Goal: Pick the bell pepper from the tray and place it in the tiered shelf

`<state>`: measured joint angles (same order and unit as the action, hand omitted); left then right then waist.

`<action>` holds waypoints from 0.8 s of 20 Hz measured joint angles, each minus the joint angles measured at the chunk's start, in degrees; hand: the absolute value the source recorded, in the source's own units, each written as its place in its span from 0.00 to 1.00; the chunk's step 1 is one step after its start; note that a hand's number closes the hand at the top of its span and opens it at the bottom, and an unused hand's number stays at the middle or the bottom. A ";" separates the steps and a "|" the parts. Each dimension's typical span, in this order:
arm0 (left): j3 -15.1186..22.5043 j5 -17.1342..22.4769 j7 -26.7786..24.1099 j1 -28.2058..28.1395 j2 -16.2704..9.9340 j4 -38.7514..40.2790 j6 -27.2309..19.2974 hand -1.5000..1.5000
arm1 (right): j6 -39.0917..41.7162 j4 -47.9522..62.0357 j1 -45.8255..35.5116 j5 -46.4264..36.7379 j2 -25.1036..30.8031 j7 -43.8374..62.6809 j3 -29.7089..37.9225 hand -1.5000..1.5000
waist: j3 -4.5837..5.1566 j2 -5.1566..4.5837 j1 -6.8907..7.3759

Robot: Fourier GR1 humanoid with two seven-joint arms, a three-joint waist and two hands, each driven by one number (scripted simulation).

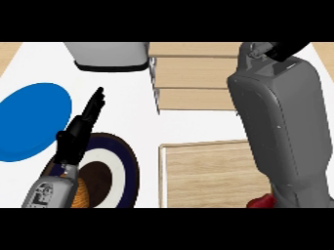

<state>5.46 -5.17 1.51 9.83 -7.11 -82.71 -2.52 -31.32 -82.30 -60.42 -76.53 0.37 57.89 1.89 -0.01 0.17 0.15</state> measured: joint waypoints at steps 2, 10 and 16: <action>-0.41 0.00 -0.46 0.07 -0.02 0.74 -0.11 0.50 | -0.04 -3.48 -0.38 -0.96 -0.13 0.64 1.58 0.00 | 0.01 0.08 -0.33; -1.69 0.21 -1.78 -1.49 -0.62 1.53 -0.03 0.50 | 9.24 -22.26 3.51 -1.45 0.41 5.41 8.88 0.00 | 0.00 0.67 -1.99; -2.55 0.67 -0.09 -1.73 -1.35 -0.32 0.04 0.50 | 22.38 -37.77 12.80 4.17 0.96 6.03 13.27 0.00 | -0.07 1.08 -3.16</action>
<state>2.92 -4.50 1.42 8.11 -8.46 -83.03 -2.48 -8.94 -120.07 -47.62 -72.36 1.34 63.92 15.16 -0.07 1.25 -3.01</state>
